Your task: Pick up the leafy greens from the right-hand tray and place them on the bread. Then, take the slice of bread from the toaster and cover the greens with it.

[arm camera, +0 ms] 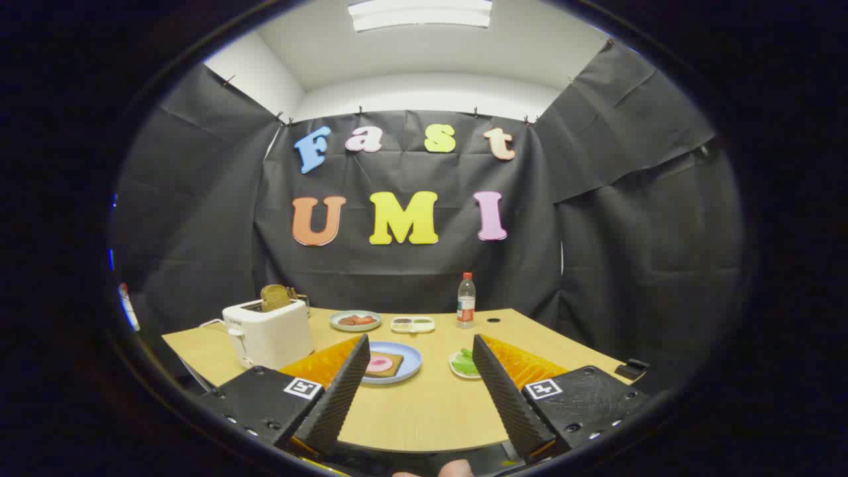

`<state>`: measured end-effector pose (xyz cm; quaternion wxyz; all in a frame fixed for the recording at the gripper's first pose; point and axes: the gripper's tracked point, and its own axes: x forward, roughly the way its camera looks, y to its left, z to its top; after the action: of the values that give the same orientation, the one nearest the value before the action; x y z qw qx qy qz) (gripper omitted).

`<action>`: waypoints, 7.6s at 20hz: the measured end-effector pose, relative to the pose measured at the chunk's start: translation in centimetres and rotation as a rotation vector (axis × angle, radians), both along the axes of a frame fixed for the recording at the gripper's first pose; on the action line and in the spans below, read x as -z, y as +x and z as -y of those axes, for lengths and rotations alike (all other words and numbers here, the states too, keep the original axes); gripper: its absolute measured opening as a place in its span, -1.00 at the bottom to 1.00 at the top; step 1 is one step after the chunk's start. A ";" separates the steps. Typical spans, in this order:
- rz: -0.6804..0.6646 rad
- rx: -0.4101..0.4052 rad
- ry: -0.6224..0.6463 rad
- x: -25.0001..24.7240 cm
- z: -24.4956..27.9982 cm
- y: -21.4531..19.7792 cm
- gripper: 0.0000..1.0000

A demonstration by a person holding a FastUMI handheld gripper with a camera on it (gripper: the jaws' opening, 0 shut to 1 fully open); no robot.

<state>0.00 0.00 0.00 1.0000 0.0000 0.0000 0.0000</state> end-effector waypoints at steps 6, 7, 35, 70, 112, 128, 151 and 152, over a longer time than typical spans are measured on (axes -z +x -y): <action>0.002 -0.036 -0.006 0.1 -1.4 0.5 0.89; 0.003 -0.036 -0.011 0.1 -1.5 0.6 0.89; -0.163 0.008 -0.123 1.1 9.8 10.9 0.91; -0.648 -0.081 0.000 16.1 14.3 29.4 -0.99; -0.510 -0.218 0.131 12.5 -13.2 28.1 -0.28; -0.192 -0.228 0.033 -1.6 -22.1 21.8 0.92; -0.401 -0.217 -0.023 4.9 -33.9 24.9 -0.69; -0.396 -0.216 -0.020 4.6 -33.6 24.9 -0.69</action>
<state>24.90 33.59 -4.56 0.9746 -0.0100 0.1965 0.1069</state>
